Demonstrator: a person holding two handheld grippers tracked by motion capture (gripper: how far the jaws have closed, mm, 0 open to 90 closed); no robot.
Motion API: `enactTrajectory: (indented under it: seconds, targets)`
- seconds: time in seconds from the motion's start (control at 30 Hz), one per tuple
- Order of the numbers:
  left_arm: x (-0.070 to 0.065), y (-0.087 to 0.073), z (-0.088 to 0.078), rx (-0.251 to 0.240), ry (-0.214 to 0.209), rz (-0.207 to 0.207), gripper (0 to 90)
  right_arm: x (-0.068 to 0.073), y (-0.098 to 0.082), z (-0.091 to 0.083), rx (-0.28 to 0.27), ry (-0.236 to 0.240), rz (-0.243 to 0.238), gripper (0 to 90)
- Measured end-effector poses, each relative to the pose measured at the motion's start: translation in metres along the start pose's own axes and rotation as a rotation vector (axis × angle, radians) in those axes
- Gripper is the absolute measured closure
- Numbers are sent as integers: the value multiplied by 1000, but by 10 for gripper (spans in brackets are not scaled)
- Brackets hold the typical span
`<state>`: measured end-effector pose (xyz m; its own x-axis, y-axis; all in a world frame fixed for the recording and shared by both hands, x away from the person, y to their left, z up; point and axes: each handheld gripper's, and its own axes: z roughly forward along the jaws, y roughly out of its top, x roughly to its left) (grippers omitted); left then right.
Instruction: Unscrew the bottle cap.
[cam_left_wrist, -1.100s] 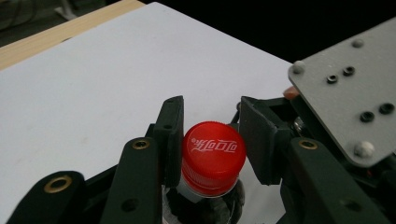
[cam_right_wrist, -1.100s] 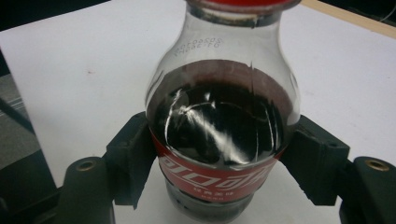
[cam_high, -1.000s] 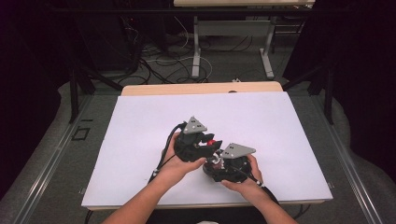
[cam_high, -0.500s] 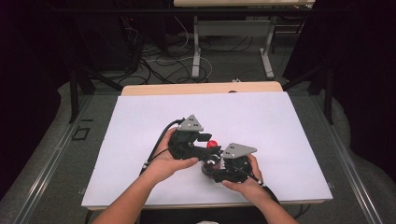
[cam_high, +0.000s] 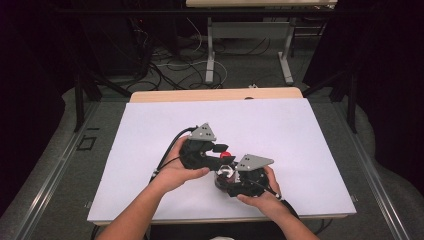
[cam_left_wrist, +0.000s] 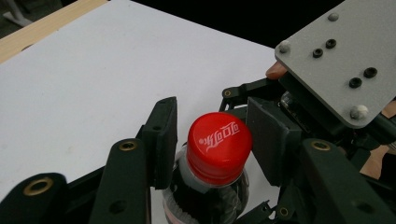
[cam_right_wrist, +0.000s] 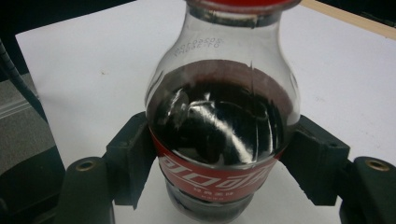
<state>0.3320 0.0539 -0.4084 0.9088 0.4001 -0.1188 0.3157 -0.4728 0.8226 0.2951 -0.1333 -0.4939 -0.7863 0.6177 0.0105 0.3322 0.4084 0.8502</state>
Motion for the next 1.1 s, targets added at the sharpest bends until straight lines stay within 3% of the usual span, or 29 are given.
enactTrajectory:
  seconds: [0.07, 0.1, 0.13, 0.23, 0.37, 0.43, 0.47, 0.57, 0.7, 0.8, 0.9, 1.03, 1.1]
  targets:
    - [-1, 1, 0, 21, -13, 6, 586, 0, 0, 1, -3, -2, -2, 302]
    - [-3, 0, 3, 2, -1, -12, 602, 1, 0, 1, 1, -1, -2, 302]
    - [-4, 1, 3, 14, -1, -13, 606, 1, 0, 1, -2, -5, -3, 302]
    - [-8, 1, 5, -8, 43, -23, 610, -1, -1, 1, -2, -10, 3, 302]
    - [-17, 2, 8, -31, 134, -68, 613, -1, 0, 0, -8, -40, 8, 302]
    - [-22, 3, 10, -36, 190, -120, 614, 0, 0, 0, -6, -50, 21, 303]
    - [-23, 3, 11, -31, 210, -123, 614, -1, -1, 0, -3, -55, 10, 303]
    - [-27, 5, 13, -42, 236, -171, 614, -1, -1, 0, -4, -77, 13, 303]
    - [-25, 8, 11, -53, 206, -182, 606, -1, -1, -2, -19, -87, 17, 303]
    - [-23, 10, 5, -58, 163, -192, 525, -2, -1, -2, -8, -73, 17, 303]
    - [-19, 10, -1, -54, 153, -157, 488, -2, -1, -2, -13, -67, 26, 303]
    - [-15, 8, -5, -44, 86, -144, 455, -2, 0, -2, -11, -53, 23, 303]
    - [-13, 7, -5, -26, 65, -118, 453, -2, 0, -2, -11, -45, 21, 302]
